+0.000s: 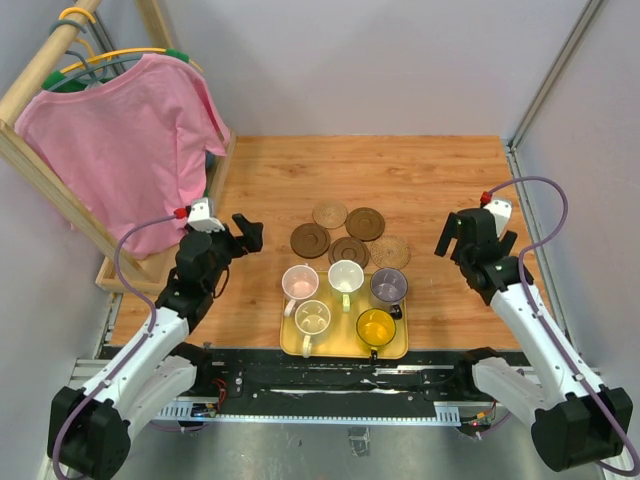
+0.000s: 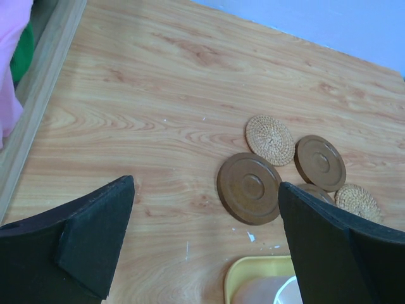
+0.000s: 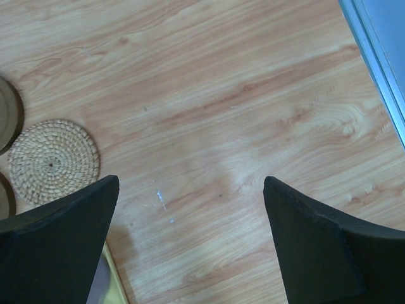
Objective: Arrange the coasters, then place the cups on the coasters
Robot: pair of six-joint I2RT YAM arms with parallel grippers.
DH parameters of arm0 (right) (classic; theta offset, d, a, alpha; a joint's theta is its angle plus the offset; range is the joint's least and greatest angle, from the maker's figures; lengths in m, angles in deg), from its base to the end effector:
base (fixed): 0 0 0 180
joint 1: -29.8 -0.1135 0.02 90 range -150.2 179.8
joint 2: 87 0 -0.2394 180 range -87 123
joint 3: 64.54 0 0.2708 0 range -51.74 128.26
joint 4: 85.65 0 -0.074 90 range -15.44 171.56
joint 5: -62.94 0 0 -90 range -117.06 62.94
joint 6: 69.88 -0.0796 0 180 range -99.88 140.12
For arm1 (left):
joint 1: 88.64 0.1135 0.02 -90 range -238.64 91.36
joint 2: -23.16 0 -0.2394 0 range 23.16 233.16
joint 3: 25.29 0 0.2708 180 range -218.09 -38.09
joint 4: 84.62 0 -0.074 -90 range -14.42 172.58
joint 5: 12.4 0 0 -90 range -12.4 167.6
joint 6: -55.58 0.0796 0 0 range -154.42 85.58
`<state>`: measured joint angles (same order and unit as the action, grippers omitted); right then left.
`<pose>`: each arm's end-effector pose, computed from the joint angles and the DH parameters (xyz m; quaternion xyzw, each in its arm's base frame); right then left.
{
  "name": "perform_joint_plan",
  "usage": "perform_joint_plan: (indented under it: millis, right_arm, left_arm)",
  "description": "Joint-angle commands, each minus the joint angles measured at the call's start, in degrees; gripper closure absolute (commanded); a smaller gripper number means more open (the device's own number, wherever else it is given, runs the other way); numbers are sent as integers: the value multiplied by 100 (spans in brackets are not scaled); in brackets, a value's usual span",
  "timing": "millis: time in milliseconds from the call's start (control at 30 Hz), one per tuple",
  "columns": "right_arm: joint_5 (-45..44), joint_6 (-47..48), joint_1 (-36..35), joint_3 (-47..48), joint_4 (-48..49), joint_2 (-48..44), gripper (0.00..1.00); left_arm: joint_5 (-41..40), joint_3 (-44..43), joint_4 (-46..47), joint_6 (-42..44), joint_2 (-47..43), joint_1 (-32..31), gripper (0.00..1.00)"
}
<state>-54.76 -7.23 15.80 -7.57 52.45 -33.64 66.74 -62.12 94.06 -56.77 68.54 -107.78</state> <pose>0.2620 0.0272 0.2331 0.2052 0.8557 -0.0521 0.4722 0.2596 -0.0742 0.2176 -0.0822 0.7599 -0.1592 0.6249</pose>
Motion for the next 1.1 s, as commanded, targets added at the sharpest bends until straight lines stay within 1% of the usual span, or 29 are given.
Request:
perform_joint_plan:
  millis: [0, 133, 267, 433, 500, 533, 567, 633, 667, 733, 800, 833, 900, 1067]
  right_arm:
    - [382, 283, 66, 185, 289, 17, 2]
    - [527, 395, 70, 365, 453, 311, 1]
    - [928, 397, 65, 618, 634, 849, 2]
    - [1495, 461, -44, 962, 807, 1619, 31]
    - [1597, 517, -137, 1116, 793, 1912, 47]
    - [1646, 532, -172, 1189, 797, 2011, 55]
    - [1710, 543, -219, 1238, 806, 2094, 61]
    - [1798, 566, -309, 1262, 879, 2195, 72]
    - [1861, 583, -346, 1251, 928, 2236, 77]
    - [2099, 609, -383, 1223, 1059, 2283, 86]
    - [2348, 615, -400, 1203, 1200, 2352, 92]
    - [2469, 625, -406, 1205, 1257, 2408, 94]
    - [2695, 615, -418, 1220, 1361, 2541, 99]
    - [3436, 637, -563, 1387, 1510, 3088, 99]
  left_arm:
    - [-248, -451, -208, -27, 229, 28, 0]
    - [-289, -688, -257, 37, 593, 30, 0]
    - [-158, -984, -174, 24, 1060, 28, 0]
    - [388, -1250, 71, 194, 1754, 33, 0]
    - [589, -1278, 149, 118, 2029, 33, 2]
    - [695, -1283, 196, 82, 2151, 29, 9]
    - [783, -1280, 248, 68, 2279, 31, 20]
    - [989, -1239, 415, 43, 2496, 33, 47]
    - [1108, -1196, 515, 38, 2577, 32, 58]
    - [1257, -1150, 682, 13, 2721, 31, 78]
    - [1468, -1156, 801, 61, 2882, 29, 94]
    - [1545, -1171, 845, 65, 2974, 31, 99]
    - [1719, -1213, 936, 71, 3142, 31, 99]
    - [2262, -1267, 1160, 54, 3551, 10, 99]
